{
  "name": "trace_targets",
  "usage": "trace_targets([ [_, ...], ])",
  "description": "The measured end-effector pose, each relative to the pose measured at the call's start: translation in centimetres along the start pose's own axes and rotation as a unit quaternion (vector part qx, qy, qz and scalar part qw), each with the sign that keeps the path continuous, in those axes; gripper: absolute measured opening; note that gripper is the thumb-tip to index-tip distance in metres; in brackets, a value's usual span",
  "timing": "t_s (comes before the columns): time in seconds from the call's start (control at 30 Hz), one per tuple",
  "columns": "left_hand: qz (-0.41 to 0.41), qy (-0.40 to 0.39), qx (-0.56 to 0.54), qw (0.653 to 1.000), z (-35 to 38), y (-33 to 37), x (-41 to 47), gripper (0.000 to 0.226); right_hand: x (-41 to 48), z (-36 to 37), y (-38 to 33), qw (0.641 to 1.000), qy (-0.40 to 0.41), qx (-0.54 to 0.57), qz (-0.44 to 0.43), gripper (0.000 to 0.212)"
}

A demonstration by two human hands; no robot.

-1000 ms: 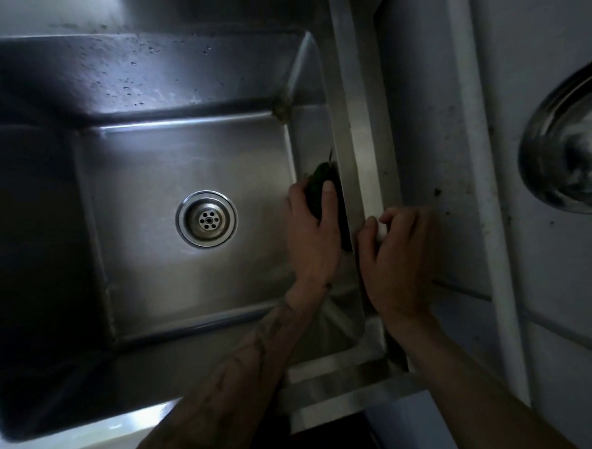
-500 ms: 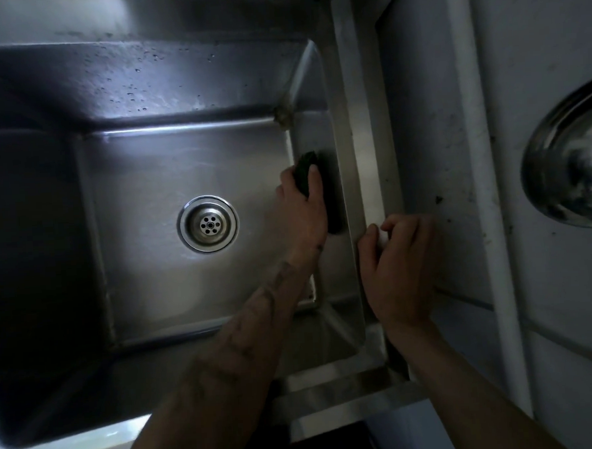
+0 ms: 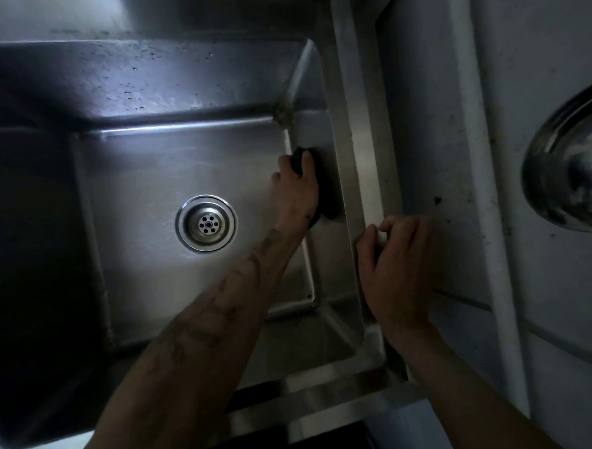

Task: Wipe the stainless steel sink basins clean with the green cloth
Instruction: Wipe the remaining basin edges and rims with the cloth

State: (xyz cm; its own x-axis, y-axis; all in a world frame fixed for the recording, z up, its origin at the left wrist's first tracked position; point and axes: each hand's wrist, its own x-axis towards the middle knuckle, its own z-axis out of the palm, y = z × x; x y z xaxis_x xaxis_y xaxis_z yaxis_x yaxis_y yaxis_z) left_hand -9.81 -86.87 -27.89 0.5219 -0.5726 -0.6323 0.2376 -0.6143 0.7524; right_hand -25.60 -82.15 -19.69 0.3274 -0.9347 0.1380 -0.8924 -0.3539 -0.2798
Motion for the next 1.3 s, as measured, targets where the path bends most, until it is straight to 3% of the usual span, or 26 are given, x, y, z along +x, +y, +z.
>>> trace_targets([
  [0.2, 0.149, 0.069, -0.102, 0.981, 0.2, 3.1, -1.0, 0.033, 0.1, 0.0, -0.1, 1.000, 0.001, 0.008, 0.004, 0.015],
  [0.37, 0.014, 0.022, 0.001, 1.000, 0.1, 1.6, 2.4, 0.051, 0.1, 0.0, -0.1, 1.000, -0.006, 0.013, 0.010, 0.015],
  [0.57, 0.186, 0.067, -0.084, 0.977, -0.2, 5.4, 2.5, 0.031, 0.1, 0.0, 0.0, 1.000, -0.007, 0.007, 0.008, 0.015],
  [0.6, 0.189, 0.074, -0.081, 0.976, 0.0, 5.3, 3.0, 0.033, 0.1, 0.0, 0.0, 1.000, -0.009, 0.011, 0.009, 0.015],
  [0.77, 0.043, 0.024, -0.019, 0.999, -0.3, 4.7, 5.9, 0.050, 0.1, 0.1, 0.1, 1.000, -0.013, 0.012, 0.018, 0.015],
  [0.93, 0.206, 0.047, -0.067, 0.975, -0.5, 7.0, 4.7, 0.038, 0.1, 0.2, 0.0, 0.999, -0.027, 0.018, 0.028, 0.016],
  [1.0, 0.196, 0.070, -0.073, 0.975, -0.1, 7.1, 5.0, 0.038, 0.1, 0.1, -0.2, 0.999, -0.023, 0.009, 0.029, 0.017],
  [1.1, 0.107, 0.054, -0.058, 0.991, -0.3, 7.0, 6.2, 0.041, 0.1, 0.0, -0.2, 0.999, -0.017, 0.018, 0.022, 0.016],
  [1.23, 0.206, 0.056, -0.070, 0.974, -0.7, 7.1, 5.4, 0.036, 0.1, 0.0, -0.1, 0.999, -0.018, 0.020, 0.023, 0.016],
  [1.3, 0.209, 0.069, -0.088, 0.972, -0.2, 7.1, 5.7, 0.032, 0.1, 0.1, -0.1, 0.999, -0.019, 0.013, 0.022, 0.015],
])
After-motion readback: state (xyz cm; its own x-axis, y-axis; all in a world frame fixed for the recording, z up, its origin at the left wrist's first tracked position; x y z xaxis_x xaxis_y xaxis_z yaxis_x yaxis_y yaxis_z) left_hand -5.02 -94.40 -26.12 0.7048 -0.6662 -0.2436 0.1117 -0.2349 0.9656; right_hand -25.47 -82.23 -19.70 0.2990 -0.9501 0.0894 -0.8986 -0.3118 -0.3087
